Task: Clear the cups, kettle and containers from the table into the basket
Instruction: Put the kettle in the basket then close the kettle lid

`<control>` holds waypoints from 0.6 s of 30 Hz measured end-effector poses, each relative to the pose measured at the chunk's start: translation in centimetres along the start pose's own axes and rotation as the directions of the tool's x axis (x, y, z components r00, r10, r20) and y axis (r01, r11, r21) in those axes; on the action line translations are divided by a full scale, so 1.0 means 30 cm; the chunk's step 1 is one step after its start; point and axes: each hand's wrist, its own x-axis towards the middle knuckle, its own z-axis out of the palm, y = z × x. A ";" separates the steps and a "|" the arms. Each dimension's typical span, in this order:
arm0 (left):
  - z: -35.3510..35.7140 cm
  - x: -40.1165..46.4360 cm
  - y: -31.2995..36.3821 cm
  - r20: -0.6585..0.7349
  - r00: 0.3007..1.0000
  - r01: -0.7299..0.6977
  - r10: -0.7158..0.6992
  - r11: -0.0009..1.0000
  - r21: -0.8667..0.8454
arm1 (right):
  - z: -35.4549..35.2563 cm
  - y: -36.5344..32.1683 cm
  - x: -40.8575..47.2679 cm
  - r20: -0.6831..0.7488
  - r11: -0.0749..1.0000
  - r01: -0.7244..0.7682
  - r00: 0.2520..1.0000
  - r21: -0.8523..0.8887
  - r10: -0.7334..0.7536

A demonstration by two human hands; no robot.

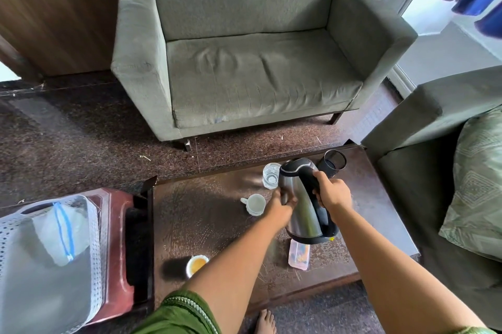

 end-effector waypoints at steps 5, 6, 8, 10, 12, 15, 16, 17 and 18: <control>0.000 -0.021 0.016 -0.034 0.999 -0.028 0.028 1.000 -0.001 | 0.000 0.019 -0.040 -0.072 0.997 0.003 0.997 0.074 0.002; -0.002 -0.029 0.022 -0.036 0.999 -0.032 0.031 1.000 0.000 | 0.000 0.021 -0.049 -0.078 0.997 0.004 0.997 0.082 0.002; -0.009 -0.043 0.034 -0.045 0.998 -0.046 0.046 0.999 0.011 | -0.002 0.020 -0.067 -0.092 0.995 0.015 0.996 0.097 -0.006; -0.019 -0.059 0.044 -0.070 0.996 -0.055 0.058 0.998 0.043 | -0.002 0.020 -0.085 -0.095 0.992 0.027 0.995 0.120 -0.015; -0.030 -0.077 0.051 -0.118 0.990 -0.065 0.076 0.994 0.093 | 0.000 0.019 -0.104 -0.084 0.986 0.032 0.996 0.163 -0.018; -0.055 -0.109 0.065 -0.212 0.971 -0.069 0.107 0.981 0.180 | 0.005 0.015 -0.136 -0.067 0.978 0.040 0.997 0.205 -0.026; -0.066 -0.122 0.069 -0.238 0.965 -0.059 0.108 0.978 0.202 | 0.006 0.011 -0.151 -0.060 0.976 0.051 0.997 0.213 -0.039; -0.078 -0.133 0.070 -0.262 0.959 -0.052 0.108 0.976 0.212 | 0.005 0.002 -0.170 -0.052 0.971 0.070 0.997 0.228 -0.059; -0.092 -0.150 0.073 -0.285 0.952 -0.048 0.109 0.976 0.211 | 0.006 -0.005 -0.189 -0.044 0.965 0.093 0.995 0.244 -0.085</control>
